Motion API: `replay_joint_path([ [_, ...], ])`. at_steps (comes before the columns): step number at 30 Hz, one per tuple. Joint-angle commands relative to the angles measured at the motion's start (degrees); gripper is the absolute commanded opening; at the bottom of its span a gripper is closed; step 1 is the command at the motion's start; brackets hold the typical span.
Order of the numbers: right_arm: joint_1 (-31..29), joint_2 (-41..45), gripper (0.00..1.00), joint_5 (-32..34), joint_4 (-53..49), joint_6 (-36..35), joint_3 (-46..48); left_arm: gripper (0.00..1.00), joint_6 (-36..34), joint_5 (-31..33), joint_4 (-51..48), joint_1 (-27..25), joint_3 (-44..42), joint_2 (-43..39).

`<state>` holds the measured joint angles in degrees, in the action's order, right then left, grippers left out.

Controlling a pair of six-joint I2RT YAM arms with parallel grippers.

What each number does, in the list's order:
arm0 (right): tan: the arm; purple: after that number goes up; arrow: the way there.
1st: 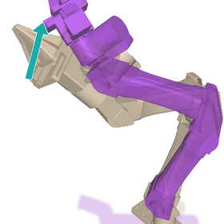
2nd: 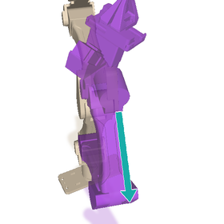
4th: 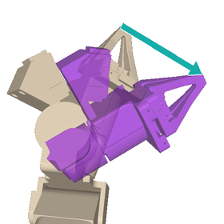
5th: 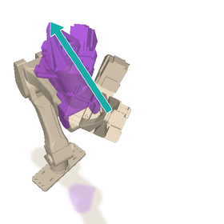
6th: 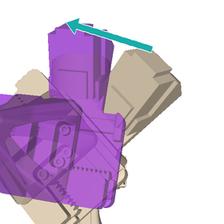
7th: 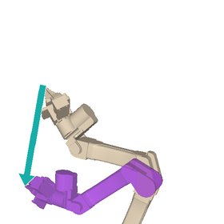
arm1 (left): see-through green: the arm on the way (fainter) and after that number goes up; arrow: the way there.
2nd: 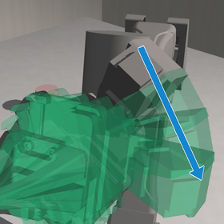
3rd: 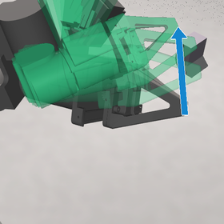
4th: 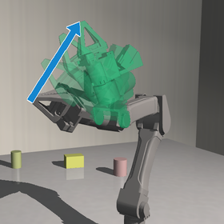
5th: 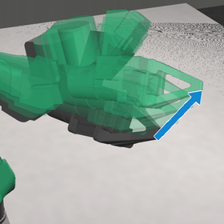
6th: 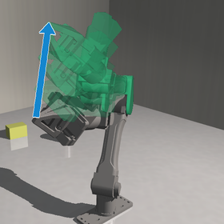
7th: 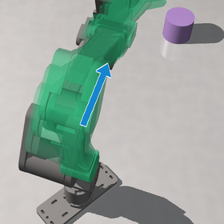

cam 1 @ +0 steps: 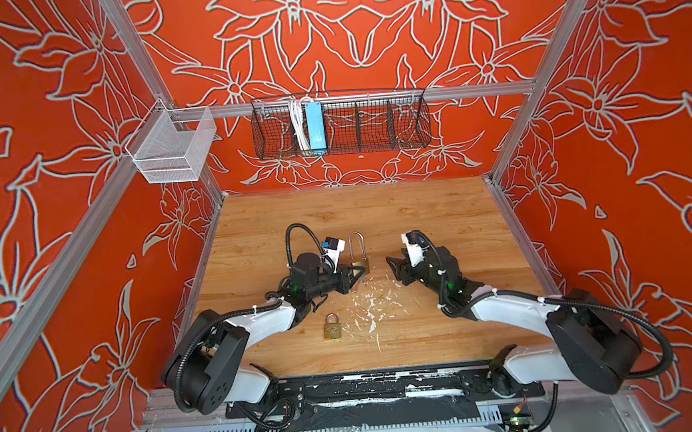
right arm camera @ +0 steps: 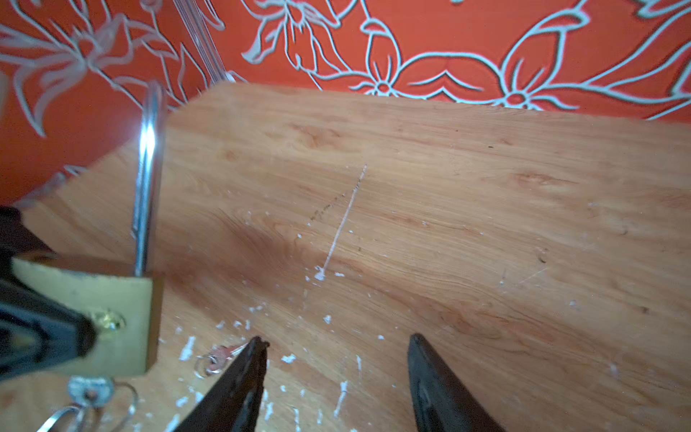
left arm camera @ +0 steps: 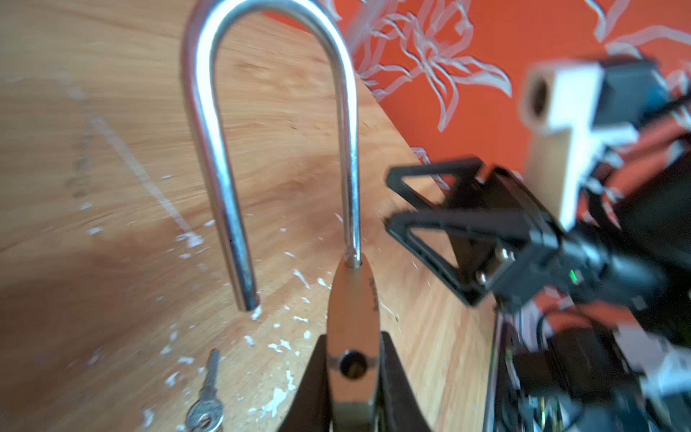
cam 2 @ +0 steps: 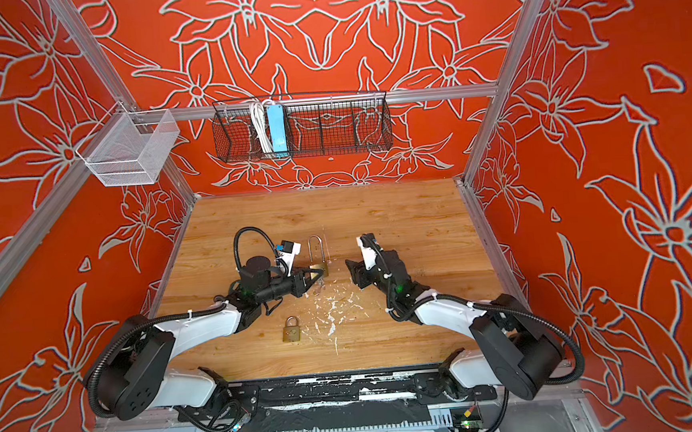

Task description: Unlock with the key

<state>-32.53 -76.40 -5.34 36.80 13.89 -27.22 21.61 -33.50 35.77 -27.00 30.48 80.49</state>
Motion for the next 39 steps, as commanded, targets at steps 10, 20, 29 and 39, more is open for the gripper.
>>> replay_joint_path([
  [10, 12.4, -18.0, 0.66, -40.3, 44.0, 29.7, -0.4, 0.0, -13.1, -19.8, 5.4, 0.0, 0.8, -1.4],
  [20, 8.2, -19.2, 0.67, -46.2, 42.3, 26.6, -3.8, 0.0, -10.8, -19.2, 8.8, 0.0, 0.7, 0.5],
  [29, 4.9, -22.2, 0.67, -49.6, 42.0, 25.6, -6.5, 0.0, -9.5, -21.8, 9.7, 0.0, 1.3, 1.4],
  [39, 4.2, -14.7, 0.65, -33.2, 21.8, 15.0, -4.6, 0.0, -9.7, -20.9, 8.4, -1.2, 2.5, 2.5],
])
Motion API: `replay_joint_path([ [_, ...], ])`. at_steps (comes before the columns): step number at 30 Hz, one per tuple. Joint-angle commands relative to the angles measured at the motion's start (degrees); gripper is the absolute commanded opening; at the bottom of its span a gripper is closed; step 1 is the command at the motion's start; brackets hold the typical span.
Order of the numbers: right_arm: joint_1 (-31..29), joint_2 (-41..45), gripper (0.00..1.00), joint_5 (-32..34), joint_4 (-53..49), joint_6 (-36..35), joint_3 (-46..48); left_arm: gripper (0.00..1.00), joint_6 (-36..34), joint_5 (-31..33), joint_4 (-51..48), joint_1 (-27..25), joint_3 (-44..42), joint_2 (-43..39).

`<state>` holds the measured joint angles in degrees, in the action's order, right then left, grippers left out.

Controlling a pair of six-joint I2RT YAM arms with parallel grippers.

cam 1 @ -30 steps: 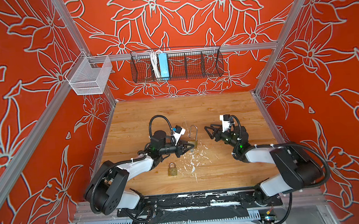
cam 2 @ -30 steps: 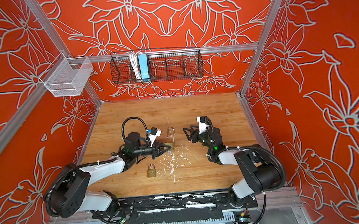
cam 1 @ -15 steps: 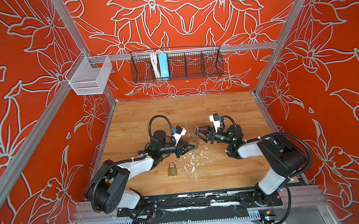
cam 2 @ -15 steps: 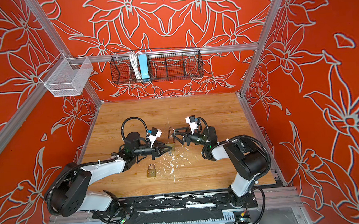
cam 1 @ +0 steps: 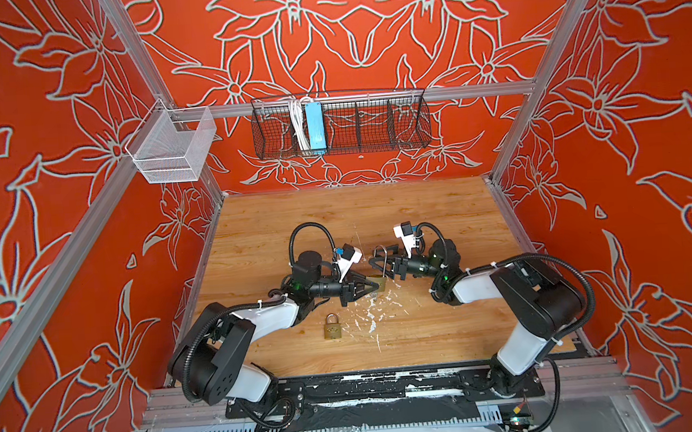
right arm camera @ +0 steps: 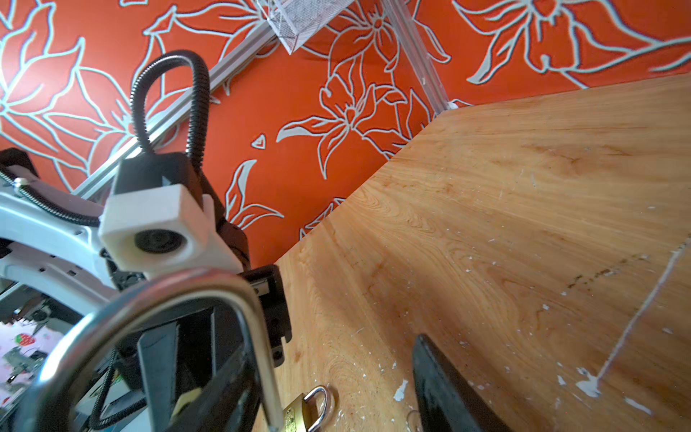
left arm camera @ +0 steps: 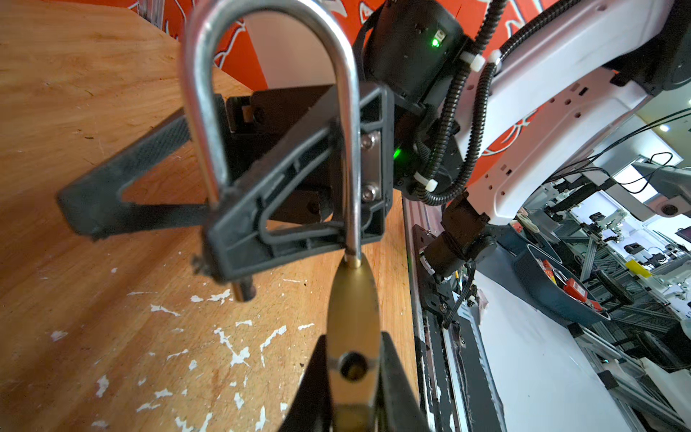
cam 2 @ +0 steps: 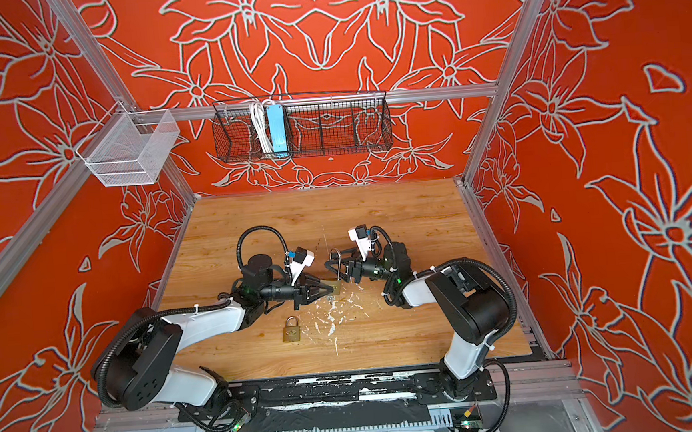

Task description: Unlock with the key

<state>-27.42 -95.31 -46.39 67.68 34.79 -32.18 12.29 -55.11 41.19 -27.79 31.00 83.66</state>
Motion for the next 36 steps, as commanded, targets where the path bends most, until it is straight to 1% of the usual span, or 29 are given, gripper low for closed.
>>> replay_joint_path([
  [1, -1.6, 6.3, 0.65, 12.8, -14.8, -8.7, 0.3, 0.0, -0.5, 2.6, 2.3, -0.6, 1.7, -1.4],
  [3, -3.5, 10.3, 0.65, 22.2, -24.4, -14.3, 0.0, 0.0, -1.3, 7.4, -1.5, -1.2, 2.0, -3.0],
  [5, -4.8, 12.7, 0.65, 28.9, -29.3, -16.5, -0.3, 0.0, -2.7, 11.9, -6.0, -2.1, 2.9, -4.4],
  [6, -5.1, 13.5, 0.65, 30.6, -30.3, -17.2, -0.1, 0.0, -3.2, 14.2, -7.3, -2.5, 3.0, -5.0],
  [7, -5.5, 14.2, 0.65, 33.7, -31.3, -17.4, 0.1, 0.0, -3.7, 16.3, -8.0, -2.9, 2.7, -5.8],
  [9, -5.7, 14.7, 0.66, 38.0, -33.1, -17.5, 0.3, 0.0, -4.0, 19.9, -7.9, -3.3, 1.8, -7.1],
  [11, -5.7, 14.9, 0.65, 42.2, -37.1, -17.4, -0.8, 0.0, -3.9, 24.2, -8.1, -3.4, 0.7, -8.8],
  [16, -5.9, 14.9, 0.66, 46.2, -39.7, -17.0, -1.3, 0.0, -4.5, 33.4, -7.4, -4.0, -2.2, -13.1],
  [19, -6.1, 15.4, 0.66, 45.6, -39.1, -17.4, -1.1, 0.0, -5.2, 38.5, -8.2, -4.4, -2.9, -14.2],
  [21, -6.3, 16.1, 0.66, 45.9, -37.6, -17.6, -0.1, 0.0, -5.4, 41.7, -9.1, -4.5, -2.7, -14.1],
  [23, -6.2, 17.3, 0.67, 44.5, -33.6, -18.0, 2.0, 0.0, -5.0, 45.7, -10.6, -4.5, -2.3, -13.4],
  [25, -6.2, 19.1, 0.69, 44.0, -31.0, -18.2, 3.8, 0.0, -5.0, 47.7, -11.7, -4.5, -1.7, -12.5],
  [27, -6.2, 21.4, 0.7, 46.2, -28.8, -18.6, 6.1, 0.0, -3.9, 49.8, -12.9, -4.5, -0.9, -11.7],
  [28, -6.2, 23.6, 0.71, 48.7, -27.8, -18.3, 7.7, 0.0, -3.5, 50.4, -14.2, -4.4, 0.1, -11.0],
  [29, -6.3, 25.6, 0.72, 52.7, -26.5, -17.7, 9.7, 0.0, -3.2, 50.7, -15.7, -4.4, 1.1, -10.0],
  [31, -6.2, 29.6, 0.8, 59.4, -22.3, -17.0, 14.4, 0.0, -2.2, 50.5, -18.2, -4.4, 3.4, -8.0],
  [32, -6.2, 31.1, 0.84, 61.1, -20.3, -17.2, 16.1, 0.0, -1.7, 49.8, -19.4, -4.4, 4.6, -6.9],
  [33, -6.0, 32.5, 0.89, 61.2, -18.6, -18.1, 17.2, 0.0, -1.3, 48.5, -21.0, -4.3, 6.4, -5.7],
  [34, -6.0, 33.5, 0.93, 59.3, -18.4, -20.1, 17.2, 0.0, -0.9, 46.7, -22.7, -4.3, 8.3, -4.2],
  [36, -6.0, 33.9, 0.98, 51.8, -18.9, -24.3, 15.8, 0.0, 0.2, 43.7, -26.5, -3.9, 13.1, -0.8],
])
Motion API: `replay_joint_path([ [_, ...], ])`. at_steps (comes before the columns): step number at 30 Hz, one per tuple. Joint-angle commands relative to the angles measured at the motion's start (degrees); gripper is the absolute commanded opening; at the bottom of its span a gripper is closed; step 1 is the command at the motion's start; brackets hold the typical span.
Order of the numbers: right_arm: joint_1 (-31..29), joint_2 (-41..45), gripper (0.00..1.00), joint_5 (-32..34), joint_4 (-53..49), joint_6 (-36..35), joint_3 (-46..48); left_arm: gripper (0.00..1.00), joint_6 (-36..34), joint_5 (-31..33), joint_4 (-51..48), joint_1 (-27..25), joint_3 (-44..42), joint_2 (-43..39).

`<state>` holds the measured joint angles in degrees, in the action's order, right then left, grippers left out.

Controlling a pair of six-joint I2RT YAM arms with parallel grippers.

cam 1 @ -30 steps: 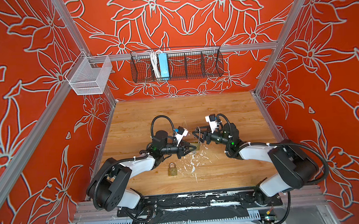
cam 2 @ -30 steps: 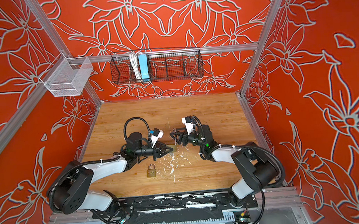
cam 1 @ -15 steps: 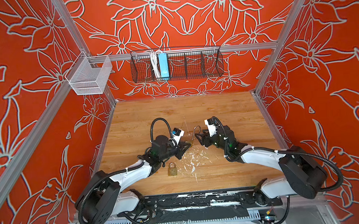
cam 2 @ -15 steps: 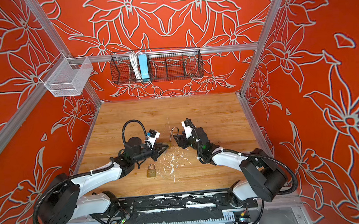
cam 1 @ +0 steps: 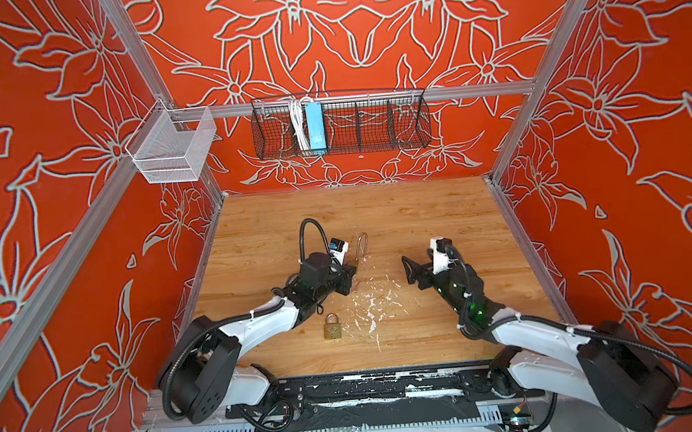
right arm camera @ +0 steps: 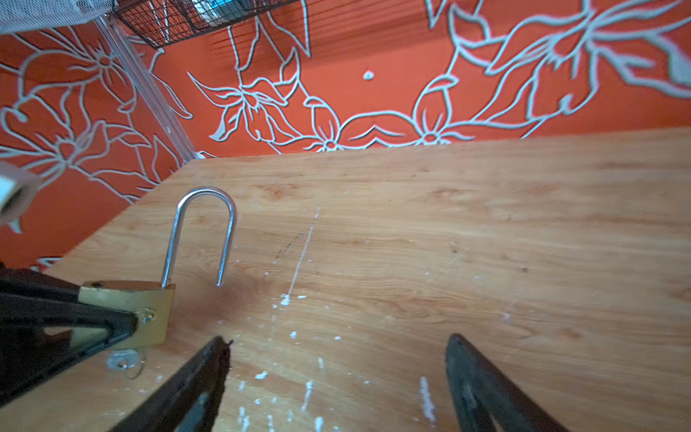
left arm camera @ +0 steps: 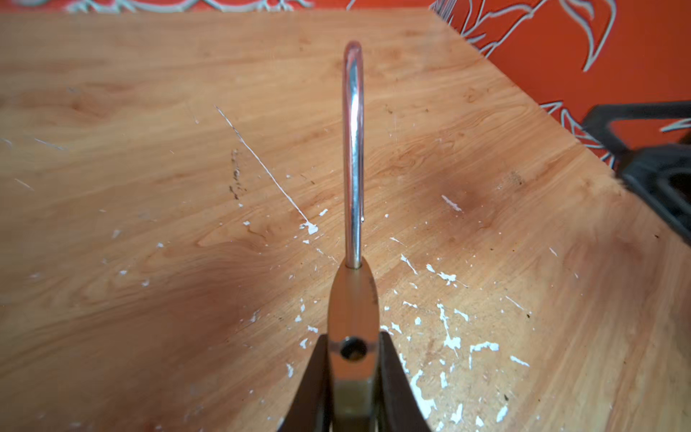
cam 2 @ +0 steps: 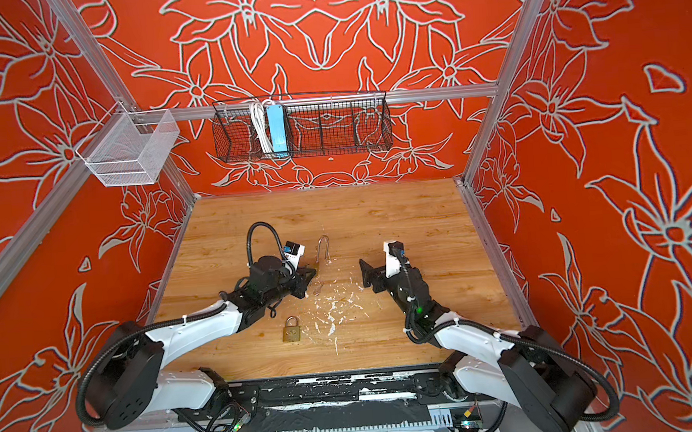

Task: Unlock with the key
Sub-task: 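Set the opened padlock down farther away with the left gripper while right draws back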

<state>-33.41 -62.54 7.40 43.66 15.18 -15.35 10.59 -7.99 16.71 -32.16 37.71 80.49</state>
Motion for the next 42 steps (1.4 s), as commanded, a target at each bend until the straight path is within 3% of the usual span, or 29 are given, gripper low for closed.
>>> replay_joint_path([
  [1, -0.1, 0.9, 0.98, -4.7, 5.2, -5.4, -1.4, 0.0, 3.2, -4.8, -4.2, 0.9, 9.4, 4.6],
  [5, -0.1, -1.5, 0.98, -3.5, 12.5, -4.7, 1.6, 0.0, 8.9, -11.5, -9.5, 3.5, 21.5, 14.0],
  [11, -0.1, -0.9, 0.98, -1.5, 10.4, -5.7, 1.0, 0.0, 17.5, -22.9, -14.4, 7.4, 42.2, 33.3],
  [18, -0.1, 0.5, 0.98, 0.0, 8.0, -5.9, 0.5, 0.0, 28.6, -23.6, -3.2, 8.2, 50.5, 46.3],
  [26, -0.1, -2.8, 0.98, -2.0, 8.5, -6.0, -0.5, 0.0, 32.6, -24.2, -2.9, 9.8, 58.9, 55.0],
  [28, -0.1, -3.3, 0.98, -1.9, 8.5, -6.1, -0.6, 0.01, 33.2, -24.3, -2.9, 10.5, 59.8, 56.3],
  [33, -0.1, -5.6, 0.98, -2.5, 9.3, -6.1, -1.2, 0.15, 32.3, -25.4, -3.5, 12.0, 60.8, 57.7],
  [38, -0.1, -6.1, 0.98, -3.1, 9.0, -6.0, -1.7, 0.31, 25.2, -21.4, -9.9, 12.3, 62.2, 56.8],
  [42, -0.1, -6.1, 0.98, -2.5, 8.6, -6.0, -1.8, 0.34, 22.0, -17.0, -16.0, 12.4, 63.9, 56.7],
])
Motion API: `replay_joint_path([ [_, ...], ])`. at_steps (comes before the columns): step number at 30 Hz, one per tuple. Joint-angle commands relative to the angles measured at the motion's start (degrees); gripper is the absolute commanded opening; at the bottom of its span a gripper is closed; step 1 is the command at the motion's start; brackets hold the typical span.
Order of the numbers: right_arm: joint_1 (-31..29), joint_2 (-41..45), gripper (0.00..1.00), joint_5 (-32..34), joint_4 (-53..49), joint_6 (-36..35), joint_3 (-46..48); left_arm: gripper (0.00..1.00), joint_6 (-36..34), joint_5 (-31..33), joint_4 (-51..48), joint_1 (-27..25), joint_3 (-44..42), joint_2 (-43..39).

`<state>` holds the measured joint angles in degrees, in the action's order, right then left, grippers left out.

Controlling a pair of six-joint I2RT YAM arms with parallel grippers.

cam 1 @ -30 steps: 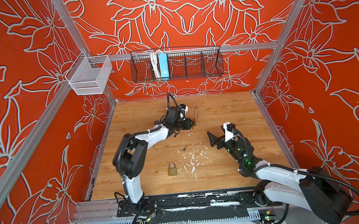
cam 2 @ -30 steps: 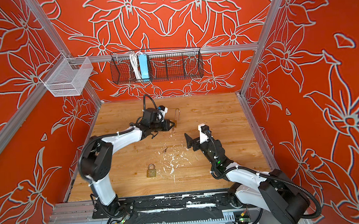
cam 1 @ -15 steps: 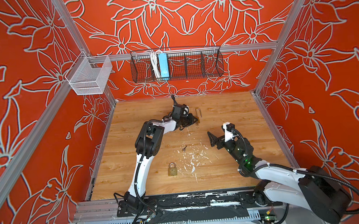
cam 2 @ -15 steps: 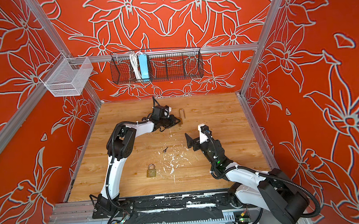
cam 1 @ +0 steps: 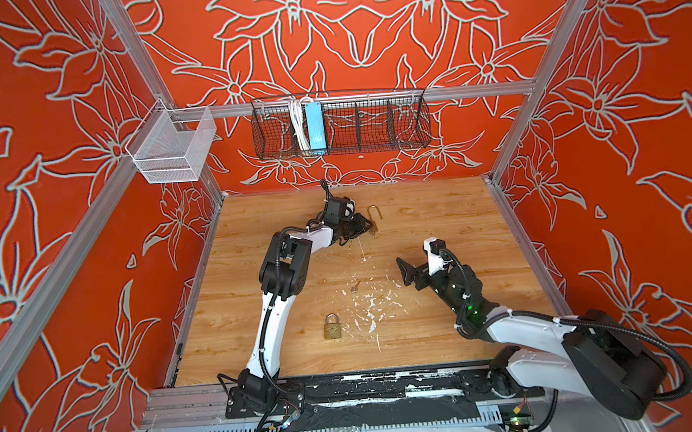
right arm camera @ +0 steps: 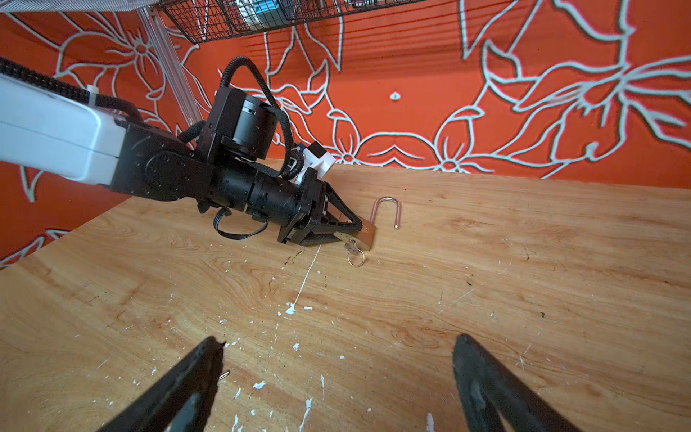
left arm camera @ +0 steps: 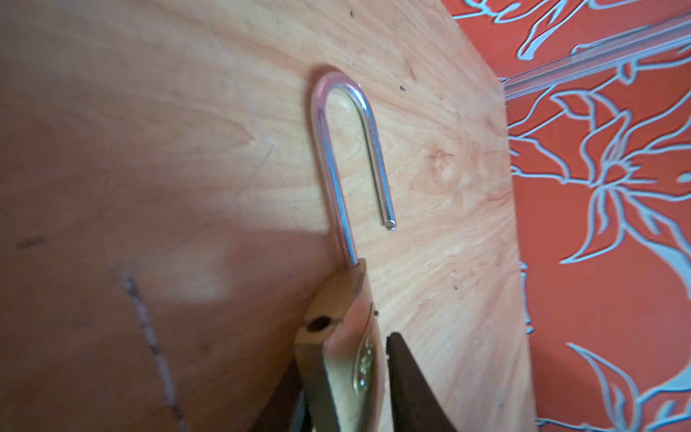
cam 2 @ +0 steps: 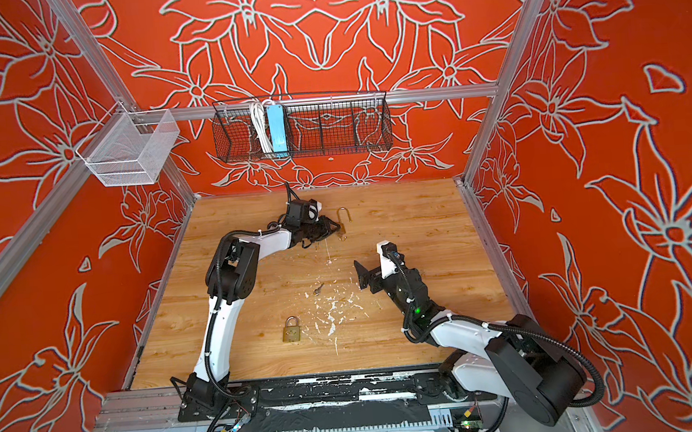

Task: Unlock with the key
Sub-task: 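Set the opened padlock down farther away with the left gripper while right draws back, then move both grippers toward the second brass padlock and loose key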

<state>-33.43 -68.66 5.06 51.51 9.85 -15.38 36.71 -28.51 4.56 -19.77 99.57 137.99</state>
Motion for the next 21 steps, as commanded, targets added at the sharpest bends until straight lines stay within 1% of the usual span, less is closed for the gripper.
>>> replay_joint_path([
  [1, -0.1, 0.3, 0.98, -0.3, 0.8, -0.6, -1.8, 0.36, -4.6, 4.9, -4.3, 0.0, 1.7, -1.2],
  [4, -0.1, 0.6, 0.98, -0.1, 0.4, -0.8, -1.8, 0.39, -5.9, 8.1, -4.6, 0.0, -0.3, -3.0],
  [8, -0.1, 0.7, 0.98, 0.0, 0.1, -1.0, -1.8, 0.45, -8.8, 11.9, -4.3, 0.1, -4.3, -7.5],
  [11, -0.1, -0.3, 0.98, -0.7, -0.5, -1.4, -2.5, 0.45, -10.6, 14.6, -2.4, 0.0, -10.6, -13.4],
  [14, -0.1, -1.2, 0.97, -3.4, -1.8, -2.5, -3.6, 0.48, -11.9, 17.5, 4.3, -0.3, -22.8, -22.6],
  [16, -0.2, -1.8, 0.96, -5.0, -3.7, -2.9, -4.8, 0.5, -14.0, 22.3, 8.5, -1.8, -33.2, -31.5],
  [19, -0.1, -4.5, 0.95, -7.3, -6.9, -3.3, -7.5, 0.52, -19.3, 30.8, 9.2, -6.0, -44.7, -43.8],
  [21, -0.3, -7.3, 0.93, -7.8, -13.8, -3.0, -11.8, 0.53, -22.2, 36.0, 6.2, -9.3, -49.4, -50.5],
])
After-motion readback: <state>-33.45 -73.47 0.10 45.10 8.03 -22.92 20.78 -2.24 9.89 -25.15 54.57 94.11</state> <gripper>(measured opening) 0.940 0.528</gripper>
